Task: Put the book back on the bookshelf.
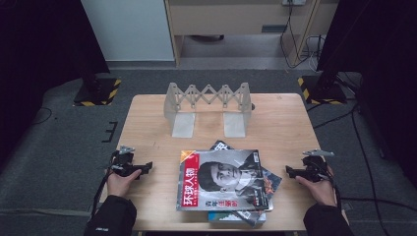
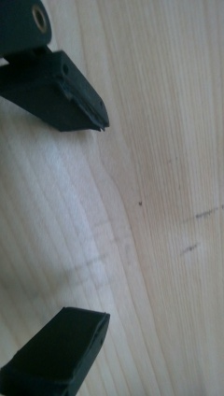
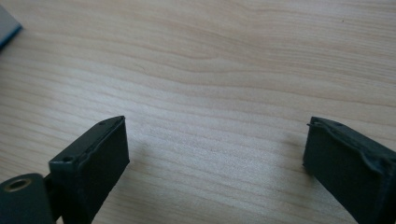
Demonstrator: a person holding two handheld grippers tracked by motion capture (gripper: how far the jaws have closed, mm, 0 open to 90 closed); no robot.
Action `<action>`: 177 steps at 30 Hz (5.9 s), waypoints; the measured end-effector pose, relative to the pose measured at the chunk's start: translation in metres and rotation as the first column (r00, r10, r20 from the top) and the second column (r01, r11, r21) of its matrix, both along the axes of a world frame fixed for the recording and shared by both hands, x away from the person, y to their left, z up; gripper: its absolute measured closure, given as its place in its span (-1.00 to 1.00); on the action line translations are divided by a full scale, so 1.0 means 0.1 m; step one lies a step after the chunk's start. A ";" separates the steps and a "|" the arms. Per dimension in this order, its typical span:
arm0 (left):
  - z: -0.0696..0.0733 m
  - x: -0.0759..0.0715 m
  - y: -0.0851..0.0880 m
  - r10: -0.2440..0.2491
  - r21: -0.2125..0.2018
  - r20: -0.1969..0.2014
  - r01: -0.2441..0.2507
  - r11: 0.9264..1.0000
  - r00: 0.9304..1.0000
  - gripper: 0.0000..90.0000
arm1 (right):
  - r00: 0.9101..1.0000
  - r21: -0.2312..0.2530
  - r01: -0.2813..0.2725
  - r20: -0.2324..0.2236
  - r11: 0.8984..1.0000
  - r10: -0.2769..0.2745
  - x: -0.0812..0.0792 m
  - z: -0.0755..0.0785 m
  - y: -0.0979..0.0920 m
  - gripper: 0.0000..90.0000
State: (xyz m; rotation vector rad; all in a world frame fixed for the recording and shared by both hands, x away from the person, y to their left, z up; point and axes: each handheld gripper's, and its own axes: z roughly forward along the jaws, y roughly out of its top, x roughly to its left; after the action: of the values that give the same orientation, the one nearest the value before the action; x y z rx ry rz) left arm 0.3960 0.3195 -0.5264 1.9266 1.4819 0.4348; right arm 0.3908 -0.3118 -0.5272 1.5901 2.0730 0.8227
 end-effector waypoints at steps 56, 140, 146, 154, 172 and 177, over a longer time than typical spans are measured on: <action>0.57 -0.66 -0.84 -0.141 -0.165 0.155 0.167 0.972 0.978 -0.67 | 0.975 0.140 -0.154 0.183 0.978 0.128 -0.42 0.83 0.76 -0.77; 0.41 -0.92 -1.29 -0.410 -0.551 -0.014 0.335 0.764 0.912 0.46 | 0.945 0.144 -0.326 0.082 0.934 0.317 -0.53 0.42 1.33 -0.65; 0.49 -0.88 -1.28 -0.391 -0.546 -0.022 0.316 0.776 0.920 0.60 | 0.945 0.158 -0.325 0.082 0.933 0.315 -0.52 0.43 1.31 -0.67; 0.59 -0.79 -1.23 -0.352 -0.560 -0.017 0.283 0.778 0.936 0.74 | 0.957 0.176 -0.286 0.103 0.942 0.272 -0.49 0.47 1.19 -0.68; 0.95 -0.51 -1.21 -0.306 -0.589 0.045 0.272 0.761 0.951 0.91 | 0.981 0.175 -0.158 0.137 0.972 0.135 -0.39 0.49 0.75 -0.70; 1.11 -0.44 -1.19 -0.295 -0.620 0.075 0.276 0.735 0.953 0.91 | 0.986 0.173 -0.113 0.141 0.978 0.089 -0.37 0.49 0.60 -0.70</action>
State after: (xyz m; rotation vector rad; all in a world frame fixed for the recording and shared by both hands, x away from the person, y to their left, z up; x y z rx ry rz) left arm 0.3515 0.2000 -0.4156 1.5652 1.1140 -0.2195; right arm 0.3540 -0.2515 -0.4782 1.4836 2.0472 1.1499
